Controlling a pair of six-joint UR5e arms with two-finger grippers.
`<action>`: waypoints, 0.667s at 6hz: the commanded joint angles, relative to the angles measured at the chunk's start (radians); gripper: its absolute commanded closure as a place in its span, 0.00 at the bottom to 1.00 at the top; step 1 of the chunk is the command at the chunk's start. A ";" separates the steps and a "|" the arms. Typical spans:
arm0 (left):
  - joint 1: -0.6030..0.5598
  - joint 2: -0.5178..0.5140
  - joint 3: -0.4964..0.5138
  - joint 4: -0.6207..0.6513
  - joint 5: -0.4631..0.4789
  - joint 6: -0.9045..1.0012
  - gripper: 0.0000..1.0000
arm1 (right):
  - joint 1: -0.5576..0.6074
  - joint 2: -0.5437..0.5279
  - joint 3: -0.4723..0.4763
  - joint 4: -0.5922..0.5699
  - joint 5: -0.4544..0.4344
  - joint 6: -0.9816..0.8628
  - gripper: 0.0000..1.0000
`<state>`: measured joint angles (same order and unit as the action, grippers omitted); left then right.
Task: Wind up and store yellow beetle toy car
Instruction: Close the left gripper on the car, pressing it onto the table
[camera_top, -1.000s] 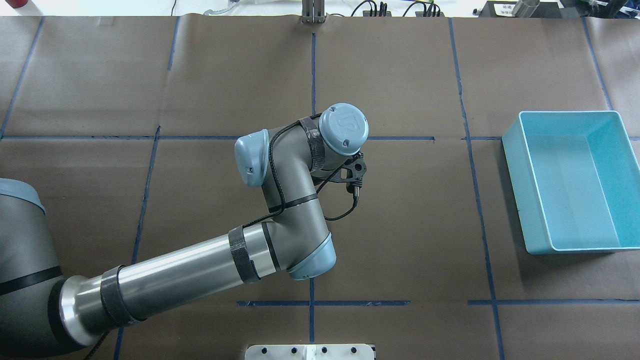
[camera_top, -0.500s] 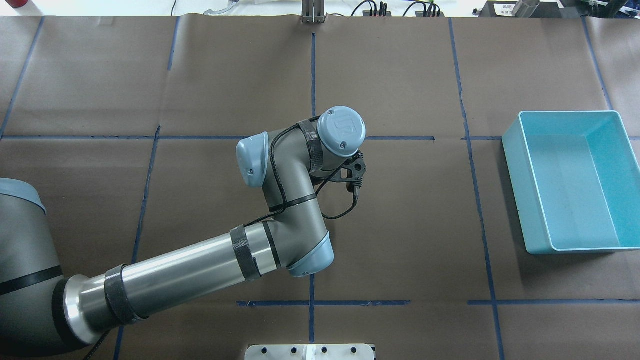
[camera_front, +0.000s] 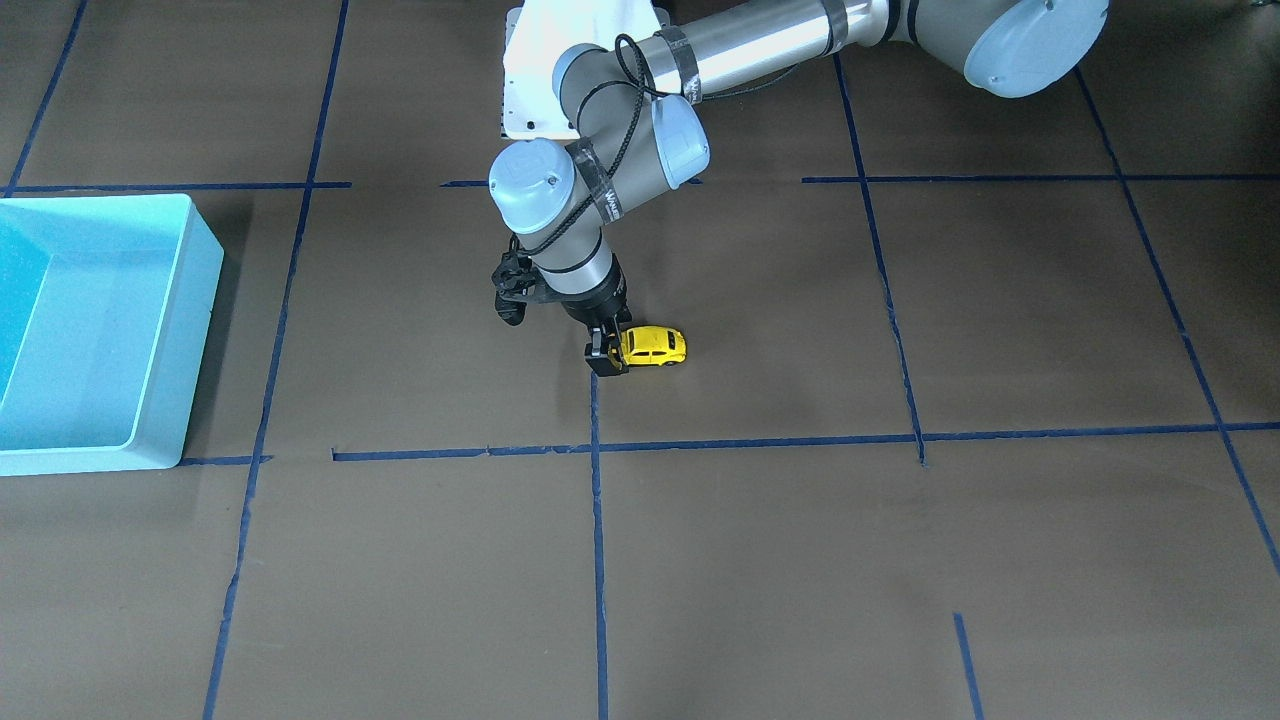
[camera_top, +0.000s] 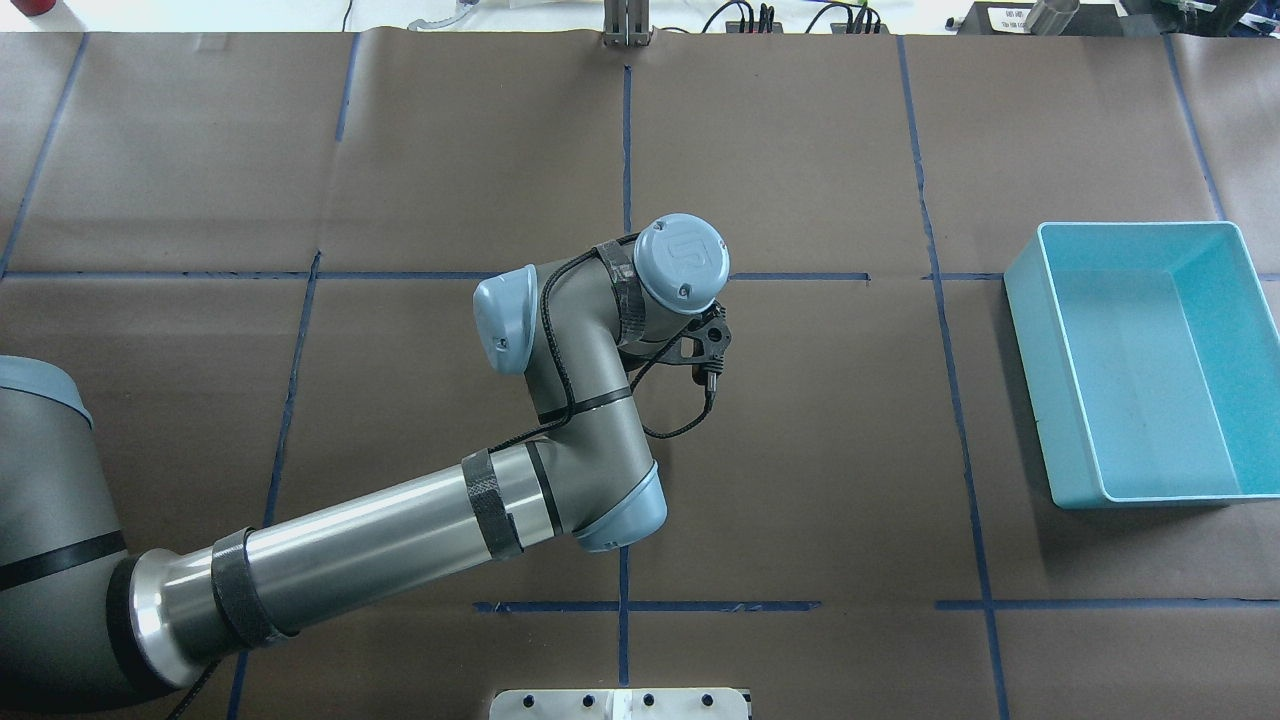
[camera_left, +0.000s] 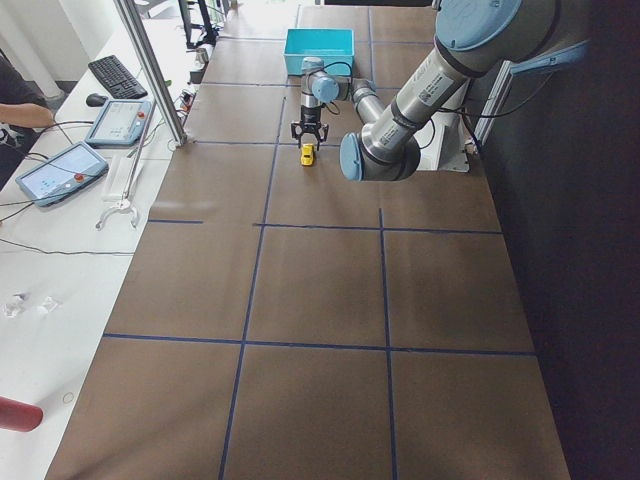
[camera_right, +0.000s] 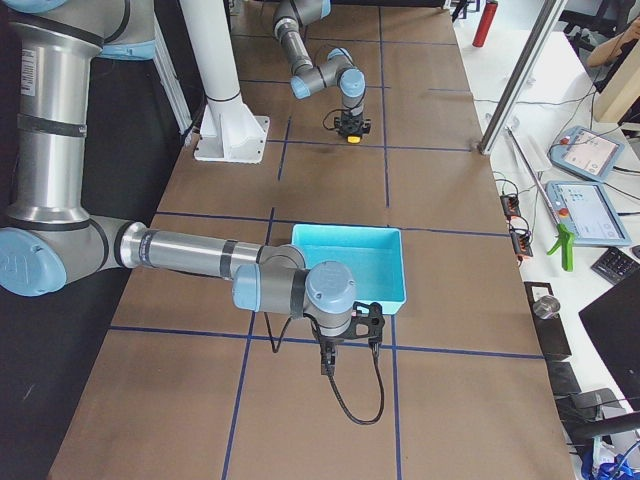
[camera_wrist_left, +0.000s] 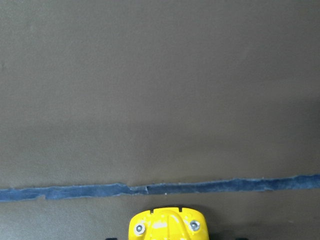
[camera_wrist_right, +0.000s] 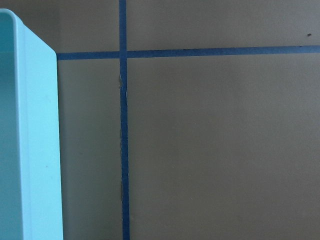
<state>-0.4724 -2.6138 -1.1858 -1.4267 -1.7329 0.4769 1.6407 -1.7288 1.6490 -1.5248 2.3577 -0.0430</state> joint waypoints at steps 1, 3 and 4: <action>-0.003 -0.003 -0.006 0.000 0.001 0.027 0.98 | -0.001 0.000 0.000 0.000 0.000 0.000 0.00; -0.043 -0.020 -0.025 -0.065 -0.078 0.026 1.00 | -0.001 -0.002 0.000 0.000 0.000 0.000 0.00; -0.055 -0.025 -0.025 -0.119 -0.127 0.019 1.00 | -0.001 -0.002 0.000 0.000 0.000 0.000 0.00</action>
<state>-0.5118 -2.6329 -1.2088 -1.4961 -1.8092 0.5009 1.6399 -1.7299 1.6490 -1.5248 2.3577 -0.0430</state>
